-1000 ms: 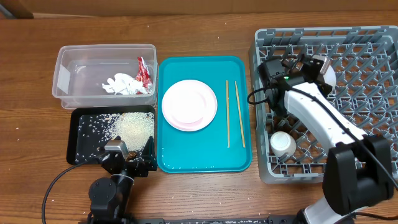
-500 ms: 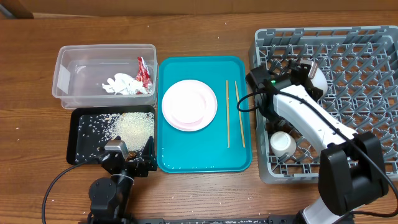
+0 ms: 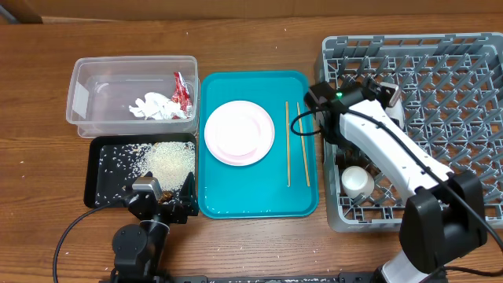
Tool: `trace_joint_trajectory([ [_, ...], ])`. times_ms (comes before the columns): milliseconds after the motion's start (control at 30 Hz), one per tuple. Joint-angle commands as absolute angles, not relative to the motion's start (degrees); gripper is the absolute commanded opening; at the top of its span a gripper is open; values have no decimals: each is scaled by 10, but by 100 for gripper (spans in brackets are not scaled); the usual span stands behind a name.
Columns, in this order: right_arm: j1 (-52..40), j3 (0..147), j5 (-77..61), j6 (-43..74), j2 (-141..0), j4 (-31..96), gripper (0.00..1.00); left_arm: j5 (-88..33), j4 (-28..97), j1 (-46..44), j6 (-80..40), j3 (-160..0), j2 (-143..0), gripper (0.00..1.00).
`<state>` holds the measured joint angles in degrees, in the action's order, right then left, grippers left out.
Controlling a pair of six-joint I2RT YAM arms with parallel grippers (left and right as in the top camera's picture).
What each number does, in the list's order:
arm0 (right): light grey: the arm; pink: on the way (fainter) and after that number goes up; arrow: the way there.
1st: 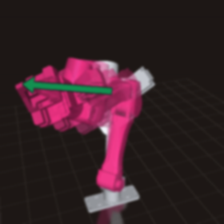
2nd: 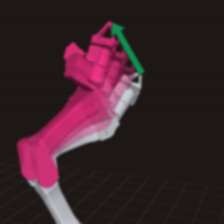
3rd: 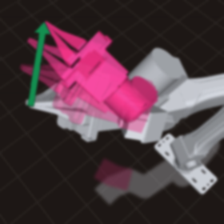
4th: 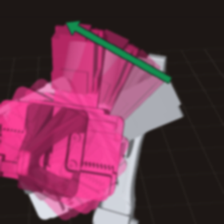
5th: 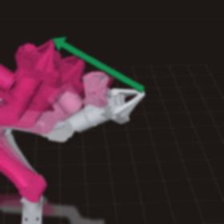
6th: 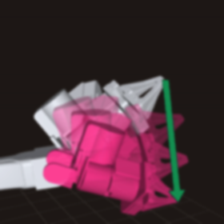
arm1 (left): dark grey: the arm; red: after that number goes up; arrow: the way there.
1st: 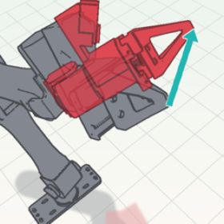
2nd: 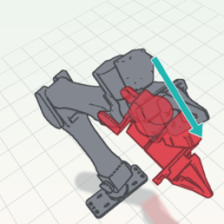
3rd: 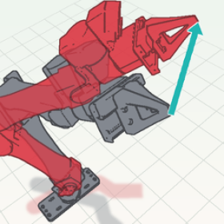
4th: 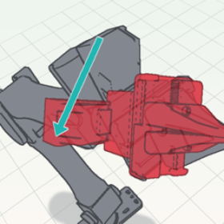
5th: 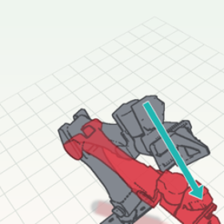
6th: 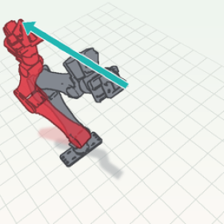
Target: Sort waste into correct bins and load items into the dishwasher
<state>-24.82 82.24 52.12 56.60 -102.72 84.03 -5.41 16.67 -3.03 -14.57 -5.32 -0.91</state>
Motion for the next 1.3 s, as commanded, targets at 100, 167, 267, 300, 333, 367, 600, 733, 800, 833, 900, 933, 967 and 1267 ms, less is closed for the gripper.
trace_joint_trajectory([
  [100, -267, 897, 474, 572, -995, 848, 69, -58, 164, -34, -143, -51, -3, 100],
  [167, -267, 901, 473, 570, -984, 847, 77, -58, 164, -34, -143, -51, -3, 100],
  [267, -268, 901, 429, 536, -973, 832, 78, -58, 164, -34, -143, -51, -3, 100],
  [300, -269, 901, 402, 512, -973, 820, 77, -58, 164, -34, -143, -51, -3, 100],
  [333, -270, 901, 360, 469, -973, 800, 77, -58, 164, -34, -143, -51, -3, 100],
  [367, -273, 900, 317, 427, -973, 779, 76, -58, 164, -34, -143, -51, -3, 100],
  [600, -298, 884, 11, 238, -989, 644, 59, -58, 164, -34, -143, -51, -3, 100],
  [733, -306, 829, 12, 244, -1011, 595, 45, -58, 164, -34, -143, -51, -3, 100],
  [800, -306, 795, 12, 252, -1027, 564, 41, -58, 164, -34, -143, -51, -3, 100],
  [833, -305, 780, 11, 253, -1034, 548, 37, -58, 164, -34, -143, -51, -3, 100],
  [900, -305, 743, 11, 250, -1053, 505, 32, -58, 164, -34, -143, -51, -3, 100],
  [933, -305, 730, 5, 241, -1059, 486, 31, -58, 164, -34, -143, -51, -3, 100],
  [967, -305, 718, -7, 222, -1065, 468, 31, -58, 164, -34, -143, -51, -3, 100],
  [1267, -303, 652, -40, 175, -1103, 389, 19, -58, 164, -34, -143, -51, -3, 100],
])
